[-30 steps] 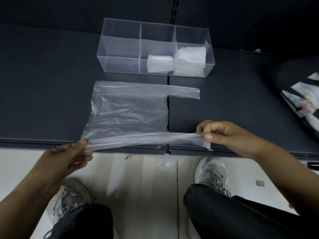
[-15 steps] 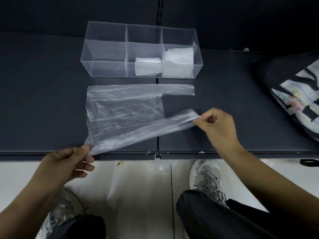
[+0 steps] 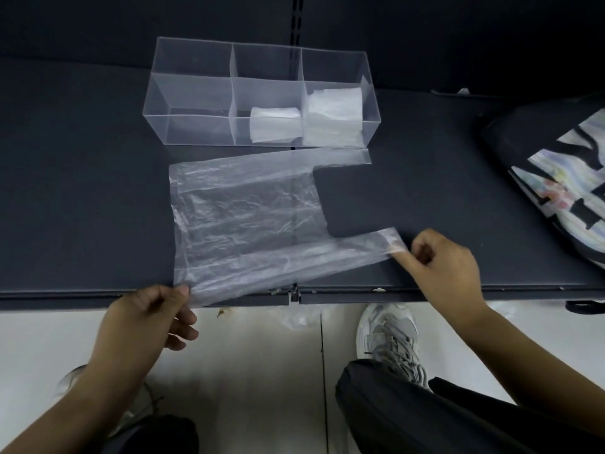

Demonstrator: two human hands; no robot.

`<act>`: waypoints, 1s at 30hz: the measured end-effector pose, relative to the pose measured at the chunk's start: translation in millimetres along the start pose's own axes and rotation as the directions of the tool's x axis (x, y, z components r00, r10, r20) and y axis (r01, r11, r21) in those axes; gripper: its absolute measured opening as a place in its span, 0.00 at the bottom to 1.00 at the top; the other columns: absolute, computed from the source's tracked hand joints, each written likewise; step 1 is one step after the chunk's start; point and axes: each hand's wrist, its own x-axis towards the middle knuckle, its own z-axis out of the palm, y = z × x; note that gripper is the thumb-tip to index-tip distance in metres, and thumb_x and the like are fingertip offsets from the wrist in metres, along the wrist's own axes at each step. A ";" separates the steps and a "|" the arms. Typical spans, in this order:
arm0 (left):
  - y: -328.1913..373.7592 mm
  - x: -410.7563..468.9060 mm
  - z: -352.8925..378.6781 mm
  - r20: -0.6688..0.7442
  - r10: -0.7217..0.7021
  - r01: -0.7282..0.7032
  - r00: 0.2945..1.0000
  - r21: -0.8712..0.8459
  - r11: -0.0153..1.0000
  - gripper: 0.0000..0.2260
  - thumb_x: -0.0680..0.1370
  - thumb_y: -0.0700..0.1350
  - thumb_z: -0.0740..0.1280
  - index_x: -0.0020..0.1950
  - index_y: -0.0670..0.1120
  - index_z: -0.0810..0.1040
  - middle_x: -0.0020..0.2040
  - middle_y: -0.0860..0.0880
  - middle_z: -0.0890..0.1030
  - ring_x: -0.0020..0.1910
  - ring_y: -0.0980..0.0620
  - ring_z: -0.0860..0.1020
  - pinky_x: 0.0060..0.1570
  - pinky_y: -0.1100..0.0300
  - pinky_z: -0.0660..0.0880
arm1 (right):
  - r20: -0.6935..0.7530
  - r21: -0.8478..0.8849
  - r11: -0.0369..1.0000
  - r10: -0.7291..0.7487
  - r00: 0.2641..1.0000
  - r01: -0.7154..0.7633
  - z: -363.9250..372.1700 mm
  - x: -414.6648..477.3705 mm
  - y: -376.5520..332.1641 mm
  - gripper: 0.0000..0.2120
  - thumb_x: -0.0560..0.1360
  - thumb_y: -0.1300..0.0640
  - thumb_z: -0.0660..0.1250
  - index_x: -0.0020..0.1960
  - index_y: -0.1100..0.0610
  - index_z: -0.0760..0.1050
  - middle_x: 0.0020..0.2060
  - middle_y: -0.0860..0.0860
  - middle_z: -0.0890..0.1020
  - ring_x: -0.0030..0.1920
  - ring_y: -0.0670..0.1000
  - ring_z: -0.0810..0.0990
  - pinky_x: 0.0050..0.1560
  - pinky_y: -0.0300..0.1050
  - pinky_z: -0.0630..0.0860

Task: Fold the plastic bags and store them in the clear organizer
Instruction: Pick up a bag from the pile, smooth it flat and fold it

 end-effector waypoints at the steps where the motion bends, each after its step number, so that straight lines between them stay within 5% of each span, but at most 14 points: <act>1: 0.1 1.3 -2.9 0.018 -0.012 0.012 1.000 0.008 1.000 0.15 0.79 0.48 0.66 0.35 0.43 0.79 0.32 0.44 0.83 0.29 0.45 0.82 0.28 0.55 0.75 | 0.040 -0.016 1.000 -0.019 0.999 0.020 -4.8 -1.8 3.2 0.21 0.67 0.34 0.67 0.34 0.51 0.68 0.26 0.45 0.73 0.28 0.44 0.72 0.28 0.41 0.65; 6: 4.7 8.9 -28.2 0.120 -0.139 0.115 0.983 0.188 0.975 0.13 0.78 0.48 0.67 0.37 0.44 0.81 0.31 0.44 0.82 0.27 0.44 0.81 0.27 0.57 0.76 | 0.261 -0.051 0.994 -0.077 0.962 0.093 -23.0 -0.1 0.9 0.16 0.68 0.53 0.75 0.50 0.52 0.72 0.43 0.46 0.73 0.40 0.44 0.72 0.47 0.47 0.73; 9: 10.2 11.0 -38.5 -0.086 0.260 -0.163 0.962 0.583 0.796 0.12 0.77 0.60 0.63 0.40 0.54 0.77 0.27 0.50 0.79 0.28 0.43 0.78 0.31 0.55 0.76 | 0.171 0.085 0.979 -0.199 0.965 0.186 -28.9 -0.8 -20.4 0.22 0.70 0.66 0.69 0.63 0.56 0.72 0.57 0.49 0.72 0.58 0.50 0.74 0.63 0.46 0.69; 12: 30.8 4.8 -11.4 -0.063 0.634 -0.474 0.771 0.609 0.637 0.11 0.80 0.53 0.56 0.53 0.52 0.76 0.46 0.48 0.78 0.46 0.43 0.76 0.48 0.52 0.72 | 0.223 0.207 0.918 -0.380 0.898 0.337 -9.2 -14.6 -71.6 0.23 0.79 0.55 0.59 0.73 0.54 0.64 0.73 0.49 0.65 0.73 0.47 0.60 0.74 0.44 0.56; 14: 35.7 5.0 16.6 0.106 0.637 -0.551 0.764 0.621 0.558 0.22 0.81 0.52 0.52 0.68 0.42 0.71 0.64 0.41 0.74 0.64 0.43 0.71 0.66 0.55 0.64 | 0.341 0.214 0.855 -0.519 0.784 0.472 18.7 -28.7 -105.4 0.26 0.81 0.48 0.51 0.77 0.54 0.54 0.77 0.49 0.55 0.77 0.46 0.49 0.76 0.47 0.47; 16: 33.9 7.6 35.1 0.240 0.556 -0.535 0.796 0.709 0.459 0.30 0.80 0.56 0.45 0.76 0.40 0.58 0.76 0.41 0.60 0.76 0.45 0.57 0.74 0.52 0.52 | 0.411 0.099 0.805 -0.569 0.712 0.585 46.9 -36.8 -119.2 0.29 0.82 0.44 0.46 0.78 0.55 0.48 0.78 0.50 0.48 0.77 0.47 0.42 0.77 0.49 0.42; 18: 24.8 14.9 39.7 0.301 0.490 -0.498 0.818 0.797 0.341 0.35 0.78 0.61 0.38 0.77 0.40 0.50 0.78 0.44 0.50 0.77 0.48 0.47 0.76 0.51 0.46 | 0.442 -0.105 0.803 -0.491 0.751 0.587 61.4 -34.9 -110.8 0.33 0.79 0.38 0.42 0.78 0.55 0.42 0.78 0.50 0.42 0.77 0.49 0.38 0.76 0.52 0.41; 22: 13.4 24.2 34.2 0.306 0.488 -0.474 0.817 0.839 0.267 0.36 0.79 0.64 0.39 0.77 0.40 0.52 0.78 0.42 0.53 0.77 0.46 0.51 0.75 0.47 0.51 | 0.381 -0.327 0.855 -0.270 0.884 0.402 53.3 -26.3 -57.1 0.34 0.77 0.34 0.33 0.77 0.52 0.35 0.77 0.49 0.37 0.76 0.49 0.33 0.75 0.51 0.36; 26: 10.9 24.9 25.8 0.287 0.501 -0.464 0.816 0.842 0.275 0.38 0.78 0.65 0.42 0.77 0.39 0.53 0.77 0.42 0.55 0.77 0.46 0.52 0.75 0.46 0.51 | 0.297 -0.393 0.903 -0.052 0.953 0.172 27.7 -24.1 -11.3 0.35 0.76 0.36 0.30 0.77 0.54 0.36 0.77 0.51 0.40 0.76 0.50 0.35 0.75 0.49 0.35; 30: 16.7 31.5 7.8 0.258 0.510 -0.506 0.821 0.743 0.438 0.36 0.77 0.66 0.41 0.78 0.44 0.51 0.78 0.48 0.51 0.77 0.53 0.46 0.76 0.52 0.42 | 0.206 -0.366 0.929 0.033 0.978 0.046 13.5 -13.7 -23.7 0.33 0.80 0.41 0.38 0.78 0.59 0.42 0.78 0.55 0.45 0.77 0.52 0.41 0.76 0.54 0.40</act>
